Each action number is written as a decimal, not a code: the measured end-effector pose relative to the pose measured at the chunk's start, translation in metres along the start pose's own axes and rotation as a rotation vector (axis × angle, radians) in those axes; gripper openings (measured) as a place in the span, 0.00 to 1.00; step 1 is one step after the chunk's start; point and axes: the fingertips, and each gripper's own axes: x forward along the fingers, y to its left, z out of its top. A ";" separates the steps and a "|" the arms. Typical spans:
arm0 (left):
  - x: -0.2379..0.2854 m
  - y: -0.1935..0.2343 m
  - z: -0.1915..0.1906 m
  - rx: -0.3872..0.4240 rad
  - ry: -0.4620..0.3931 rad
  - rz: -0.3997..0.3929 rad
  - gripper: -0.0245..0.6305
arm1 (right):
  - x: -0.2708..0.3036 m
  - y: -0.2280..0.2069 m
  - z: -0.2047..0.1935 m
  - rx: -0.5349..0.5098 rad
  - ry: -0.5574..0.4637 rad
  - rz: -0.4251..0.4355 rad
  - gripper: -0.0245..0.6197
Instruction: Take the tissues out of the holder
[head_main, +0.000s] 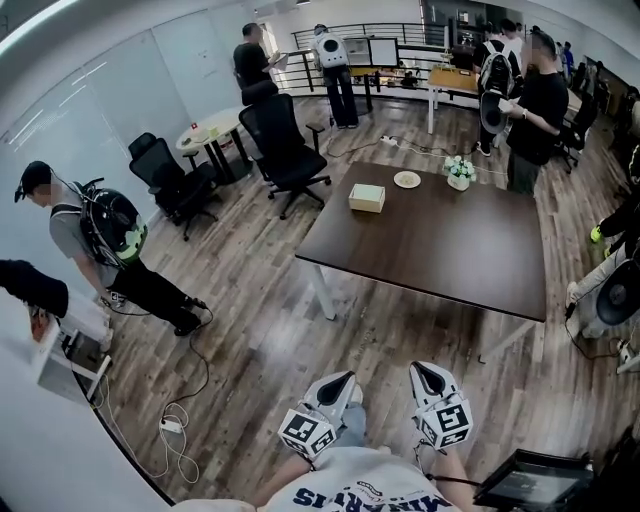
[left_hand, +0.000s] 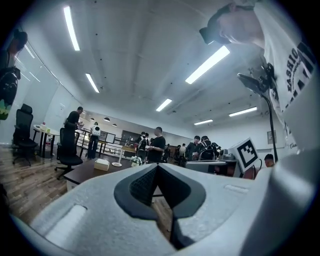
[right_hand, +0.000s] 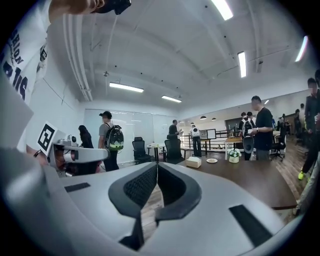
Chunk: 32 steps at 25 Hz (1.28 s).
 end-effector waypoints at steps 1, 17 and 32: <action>0.008 0.008 -0.001 -0.003 0.004 -0.007 0.04 | 0.008 -0.005 0.001 -0.001 0.002 -0.006 0.05; 0.134 0.179 0.022 -0.030 -0.002 -0.048 0.04 | 0.191 -0.071 0.025 -0.053 0.060 -0.031 0.05; 0.204 0.274 0.041 -0.049 -0.007 -0.150 0.04 | 0.280 -0.104 0.044 -0.104 0.133 -0.127 0.05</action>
